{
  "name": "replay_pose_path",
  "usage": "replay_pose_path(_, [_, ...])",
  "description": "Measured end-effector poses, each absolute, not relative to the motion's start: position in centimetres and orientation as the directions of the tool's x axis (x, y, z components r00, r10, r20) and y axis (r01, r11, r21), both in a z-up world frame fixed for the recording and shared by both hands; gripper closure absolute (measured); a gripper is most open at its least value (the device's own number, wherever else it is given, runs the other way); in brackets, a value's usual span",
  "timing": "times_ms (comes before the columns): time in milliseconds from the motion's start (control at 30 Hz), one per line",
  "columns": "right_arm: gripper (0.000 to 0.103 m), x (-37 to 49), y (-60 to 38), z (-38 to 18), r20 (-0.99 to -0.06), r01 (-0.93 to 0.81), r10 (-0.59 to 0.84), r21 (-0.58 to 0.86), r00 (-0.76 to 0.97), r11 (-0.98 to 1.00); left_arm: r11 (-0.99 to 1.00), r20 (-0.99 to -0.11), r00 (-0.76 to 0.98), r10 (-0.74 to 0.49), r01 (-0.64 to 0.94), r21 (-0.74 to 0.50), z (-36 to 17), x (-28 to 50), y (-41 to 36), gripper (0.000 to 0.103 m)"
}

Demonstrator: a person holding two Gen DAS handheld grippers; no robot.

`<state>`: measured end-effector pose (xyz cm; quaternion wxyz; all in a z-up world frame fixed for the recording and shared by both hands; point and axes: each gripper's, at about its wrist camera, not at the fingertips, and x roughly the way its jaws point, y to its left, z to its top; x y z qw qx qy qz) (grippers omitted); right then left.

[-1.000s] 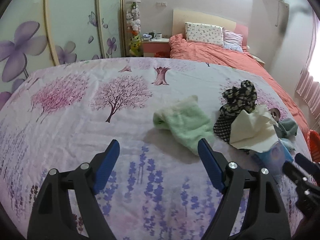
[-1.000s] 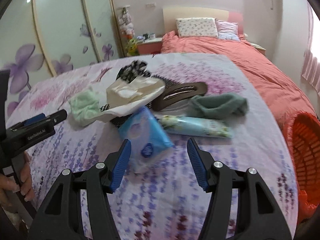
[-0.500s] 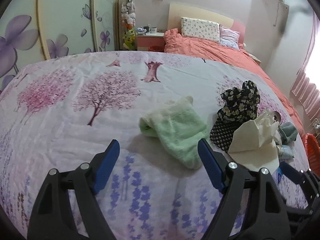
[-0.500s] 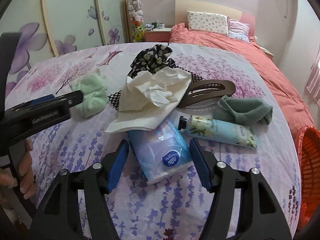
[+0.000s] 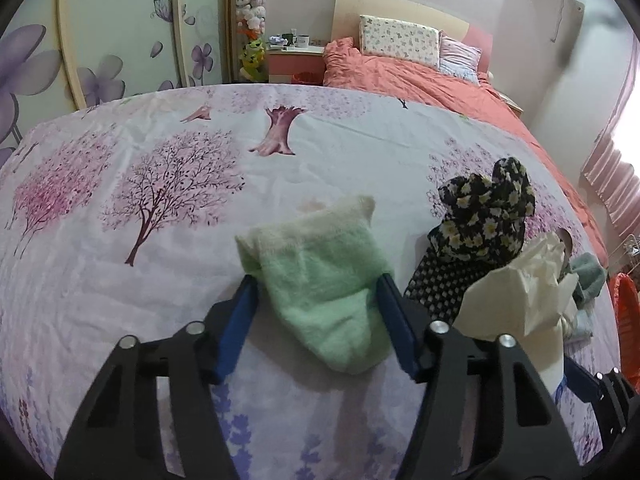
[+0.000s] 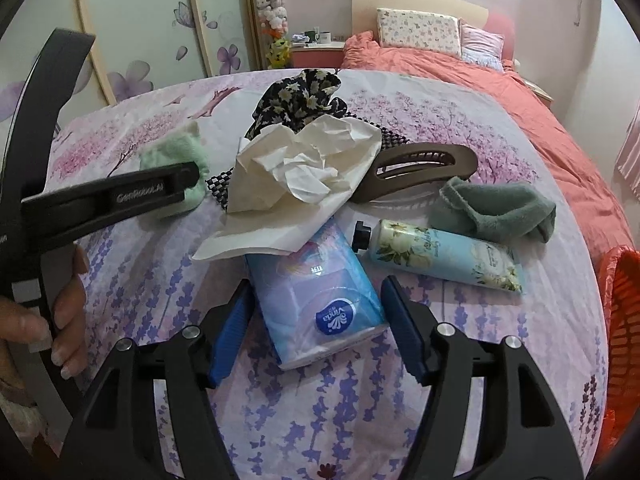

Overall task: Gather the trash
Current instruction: 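Grasp the green towel with the left tool while the right closes on the blue tissue pack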

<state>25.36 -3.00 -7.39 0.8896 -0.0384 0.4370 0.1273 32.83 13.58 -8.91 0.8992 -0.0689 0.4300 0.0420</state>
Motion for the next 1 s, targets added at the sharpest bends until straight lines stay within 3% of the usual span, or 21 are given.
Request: replay_pose_path(1000, [0.037, 25.44, -3.68, -7.57, -0.786, -0.249, 0.201, 0.062, 0.585, 0.967, 0.983, -0.775, 0.632, -0.009, -0.135, -0.121, -9.07, 32.51, 13.86, 0.042])
